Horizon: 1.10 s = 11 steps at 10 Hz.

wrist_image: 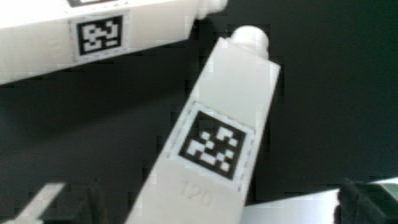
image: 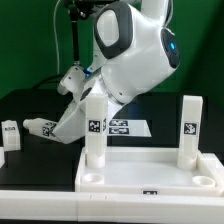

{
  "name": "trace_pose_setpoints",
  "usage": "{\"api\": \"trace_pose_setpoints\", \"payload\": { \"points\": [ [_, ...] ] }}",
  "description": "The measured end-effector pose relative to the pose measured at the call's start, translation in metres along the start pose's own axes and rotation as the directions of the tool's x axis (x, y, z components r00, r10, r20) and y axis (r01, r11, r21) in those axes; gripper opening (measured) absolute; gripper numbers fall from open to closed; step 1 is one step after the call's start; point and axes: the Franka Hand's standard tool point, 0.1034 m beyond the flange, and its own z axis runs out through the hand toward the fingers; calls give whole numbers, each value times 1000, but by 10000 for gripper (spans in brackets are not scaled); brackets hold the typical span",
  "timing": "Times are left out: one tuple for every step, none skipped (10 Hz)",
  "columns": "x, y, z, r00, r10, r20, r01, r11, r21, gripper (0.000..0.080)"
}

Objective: Assemble desk

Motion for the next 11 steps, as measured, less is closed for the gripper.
{"api": "trace_pose_setpoints", "payload": {
  "points": [
    [1, 0, 0, 1000, 24, -17, -24, 1000, 18, 649],
    [2, -1, 0, 999, 39, -28, -38, 999, 31, 649],
    [2, -2, 1, 998, 45, -34, -44, 998, 36, 649],
    [2, -2, 0, 998, 49, -40, -47, 998, 37, 649],
    [3, -2, 1, 998, 55, -43, -53, 998, 39, 649],
    [4, 0, 1, 997, 59, -51, -57, 998, 31, 649],
    [6, 1, 2, 997, 58, -55, -56, 998, 29, 649],
    [6, 0, 2, 997, 57, -54, -56, 998, 29, 649],
    [6, 0, 2, 997, 57, -54, -56, 998, 29, 649],
    [6, 0, 3, 996, 65, -58, -64, 998, 30, 649],
    [5, -2, 5, 990, 111, -84, -109, 994, 27, 649]
  ]
}}
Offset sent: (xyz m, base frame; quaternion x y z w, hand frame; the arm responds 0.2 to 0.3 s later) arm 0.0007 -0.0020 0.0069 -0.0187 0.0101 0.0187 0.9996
